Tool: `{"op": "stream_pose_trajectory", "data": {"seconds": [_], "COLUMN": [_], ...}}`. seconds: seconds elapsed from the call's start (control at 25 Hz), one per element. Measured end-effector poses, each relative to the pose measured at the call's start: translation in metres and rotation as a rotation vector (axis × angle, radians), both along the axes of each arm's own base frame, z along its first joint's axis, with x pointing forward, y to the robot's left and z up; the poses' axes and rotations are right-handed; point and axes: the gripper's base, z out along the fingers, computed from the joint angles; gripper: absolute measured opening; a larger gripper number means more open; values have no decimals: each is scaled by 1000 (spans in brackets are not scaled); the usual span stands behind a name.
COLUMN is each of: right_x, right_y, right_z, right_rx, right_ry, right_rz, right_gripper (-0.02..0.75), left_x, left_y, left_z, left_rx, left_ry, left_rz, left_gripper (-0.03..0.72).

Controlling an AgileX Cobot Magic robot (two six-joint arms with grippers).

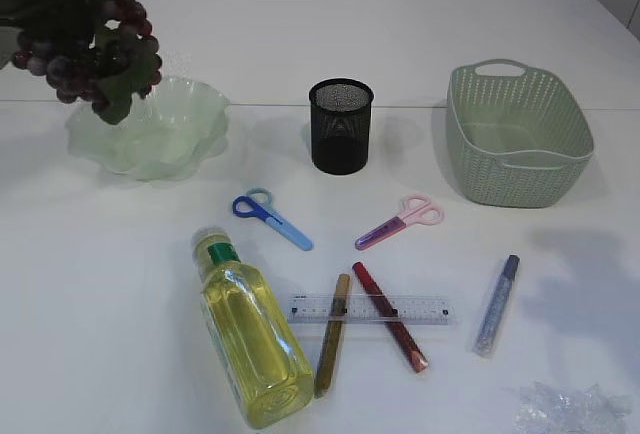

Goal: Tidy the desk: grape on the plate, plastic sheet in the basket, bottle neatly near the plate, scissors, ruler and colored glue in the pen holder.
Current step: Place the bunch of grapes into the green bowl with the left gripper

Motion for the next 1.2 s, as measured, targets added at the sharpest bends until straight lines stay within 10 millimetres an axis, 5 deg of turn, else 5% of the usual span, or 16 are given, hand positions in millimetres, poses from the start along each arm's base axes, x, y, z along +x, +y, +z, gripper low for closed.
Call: {"op": "stream_pose_trajectory", "data": {"seconds": [0.36, 0.76, 1.04, 1.2], "right_x": [5, 2, 2, 2], "right_y": [3, 5, 5, 5], "right_z": [-5, -9, -9, -9], "right_rx": [48, 66, 67, 67], "right_ry": [30, 95, 101, 101], "right_rz": [-4, 5, 5, 6], "right_gripper": [512, 512, 512, 512], "left_x": [58, 76, 78, 78], "left_y": [-7, -9, -8, -8], "left_z": [-44, -105, -105, -102], "left_rx": [-12, -1, -3, -4], "left_ry": [-61, 25, 17, 11], "left_rz": [6, 8, 12, 12], "left_gripper": [232, 369, 589, 627]}}
